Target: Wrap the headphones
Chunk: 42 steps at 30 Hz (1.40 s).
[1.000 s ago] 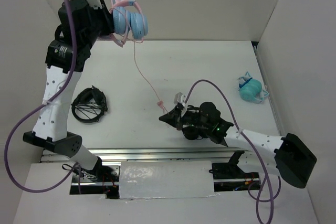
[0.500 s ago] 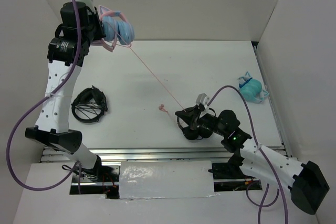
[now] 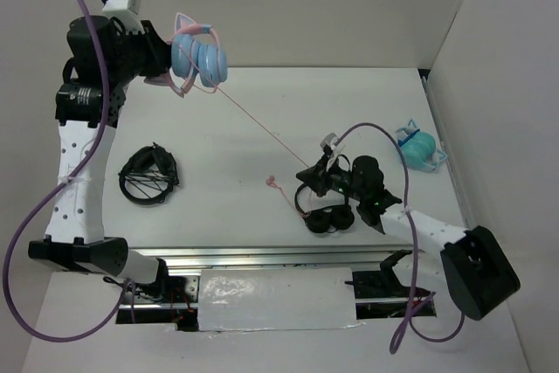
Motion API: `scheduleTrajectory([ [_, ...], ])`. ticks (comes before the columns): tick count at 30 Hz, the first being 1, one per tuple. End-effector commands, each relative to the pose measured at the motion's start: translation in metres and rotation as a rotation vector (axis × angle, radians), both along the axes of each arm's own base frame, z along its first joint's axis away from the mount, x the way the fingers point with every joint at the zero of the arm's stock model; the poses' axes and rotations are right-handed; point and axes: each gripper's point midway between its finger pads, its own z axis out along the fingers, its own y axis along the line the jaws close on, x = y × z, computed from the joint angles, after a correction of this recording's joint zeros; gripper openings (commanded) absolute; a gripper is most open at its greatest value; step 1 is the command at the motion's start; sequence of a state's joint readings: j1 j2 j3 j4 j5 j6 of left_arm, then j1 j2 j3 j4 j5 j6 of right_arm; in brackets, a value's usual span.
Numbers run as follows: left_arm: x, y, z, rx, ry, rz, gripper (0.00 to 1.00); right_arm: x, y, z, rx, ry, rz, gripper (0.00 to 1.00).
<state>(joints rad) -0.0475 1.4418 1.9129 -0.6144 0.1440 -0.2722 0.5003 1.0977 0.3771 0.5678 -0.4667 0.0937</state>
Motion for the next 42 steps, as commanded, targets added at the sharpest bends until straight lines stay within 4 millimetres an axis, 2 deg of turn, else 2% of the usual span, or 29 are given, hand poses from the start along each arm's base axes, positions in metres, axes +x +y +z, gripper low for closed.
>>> scheduleTrajectory([
  [1, -0.054, -0.054, 0.096, -0.104, -0.305, -0.350, 0.00, 0.021, 0.012, 0.018, 0.044, -0.028, 0.048, 0.00],
  [4, -0.081, -0.085, 0.095, -0.120, -0.299, -0.597, 0.00, 0.053, 0.011, 0.031, 0.065, -0.047, 0.024, 0.00],
  [5, -0.083, -0.095, 0.083, -0.141, -0.271, -0.650, 0.00, 0.061, 0.013, 0.036, 0.070, -0.054, 0.027, 0.00],
  [6, -0.097, -0.105, 0.088, -0.143, -0.307, -0.727, 0.00, 0.071, 0.013, 0.027, 0.058, -0.028, 0.025, 0.00],
  [7, -0.104, -0.118, 0.082, -0.150, -0.303, -0.777, 0.00, 0.080, 0.019, 0.044, 0.069, -0.063, 0.058, 0.00],
  [8, -0.103, -0.125, 0.067, -0.161, -0.271, -0.801, 0.00, 0.089, 0.019, 0.047, 0.061, -0.074, 0.059, 0.00],
  [9, -0.112, -0.131, 0.065, -0.141, -0.292, -0.844, 0.00, 0.099, 0.021, 0.034, 0.033, -0.041, 0.064, 0.00],
  [10, -0.117, -0.143, 0.048, -0.147, -0.263, -0.892, 0.00, 0.114, 0.026, 0.054, 0.023, -0.098, 0.077, 0.00],
  [11, -0.121, -0.148, 0.044, -0.130, -0.278, -0.912, 0.00, 0.125, 0.026, 0.055, 0.006, -0.103, 0.072, 0.00],
  [12, -0.128, -0.153, 0.041, -0.116, -0.287, -0.936, 0.00, 0.136, 0.027, 0.039, -0.040, -0.055, 0.078, 0.00],
  [13, -0.134, -0.164, 0.030, -0.114, -0.267, -0.972, 0.00, 0.153, 0.031, 0.066, -0.038, -0.107, 0.087, 0.00],
  [14, -0.137, -0.169, 0.025, -0.107, -0.262, -0.985, 0.00, 0.163, 0.031, 0.067, -0.063, -0.121, 0.093, 0.00],
  [15, -0.141, -0.175, 0.020, -0.080, -0.274, -0.998, 0.00, 0.172, 0.027, 0.050, -0.100, -0.060, 0.093, 0.00],
  [16, -0.145, -0.187, 0.002, -0.070, -0.225, -1.010, 0.00, 0.187, 0.029, 0.076, -0.104, -0.121, 0.094, 0.00],
  [17, -0.146, -0.195, -0.007, -0.031, -0.233, -1.021, 0.00, 0.194, 0.027, 0.080, -0.114, -0.131, 0.093, 0.00],
  [18, -0.146, -0.201, -0.018, -0.011, -0.216, -1.014, 0.00, 0.200, 0.023, 0.073, -0.135, -0.097, 0.090, 0.00],
  [19, -0.155, -0.217, -0.038, 0.003, -0.172, -1.047, 0.00, 0.210, 0.021, 0.094, -0.135, -0.138, 0.076, 0.00],
  [21, -0.146, -0.226, -0.069, 0.074, -0.117, -0.981, 0.00, 0.218, 0.010, 0.103, -0.169, -0.153, 0.046, 0.00],
  [22, -0.155, -0.240, -0.090, 0.099, -0.071, -0.991, 0.00, 0.222, 0.008, 0.117, -0.183, -0.198, 0.045, 0.00],
  [23, -0.143, -0.239, -0.103, 0.147, -0.050, -0.901, 0.00, 0.219, 0.003, 0.123, -0.196, -0.201, 0.041, 0.00],
  [24, -0.148, -0.248, -0.123, 0.178, -0.010, -0.903, 0.00, 0.218, -0.001, 0.131, -0.211, -0.223, 0.036, 0.00],
  [25, -0.138, -0.248, -0.141, 0.212, 0.035, -0.843, 0.00, 0.213, -0.005, 0.144, -0.222, -0.249, 0.024, 0.00],
  [27, -0.135, -0.250, -0.161, 0.247, 0.095, -0.816, 0.00, 0.206, -0.010, 0.153, -0.250, -0.290, 0.018, 0.00],
  [28, -0.127, -0.249, -0.177, 0.264, 0.144, -0.775, 0.00, 0.198, -0.014, 0.161, -0.264, -0.302, 0.009, 0.00],
  [31, -0.109, -0.240, -0.204, 0.290, 0.238, -0.666, 0.00, 0.176, -0.018, 0.178, -0.300, -0.344, 0.001, 0.00],
  [32, -0.101, -0.236, -0.206, 0.294, 0.251, -0.633, 0.00, 0.170, -0.018, 0.169, -0.319, -0.343, 0.002, 0.00],
  [36, -0.073, -0.218, -0.228, 0.355, 0.331, -0.477, 0.00, 0.137, -0.014, 0.183, -0.356, -0.394, -0.003, 0.00],
  [41, -0.041, -0.186, -0.222, 0.336, 0.346, -0.317, 0.00, 0.100, 0.001, 0.179, -0.378, -0.361, 0.039, 0.00],
  [42, -0.036, -0.180, -0.221, 0.336, 0.345, -0.282, 0.00, 0.091, 0.011, 0.179, -0.377, -0.359, 0.063, 0.00],
])
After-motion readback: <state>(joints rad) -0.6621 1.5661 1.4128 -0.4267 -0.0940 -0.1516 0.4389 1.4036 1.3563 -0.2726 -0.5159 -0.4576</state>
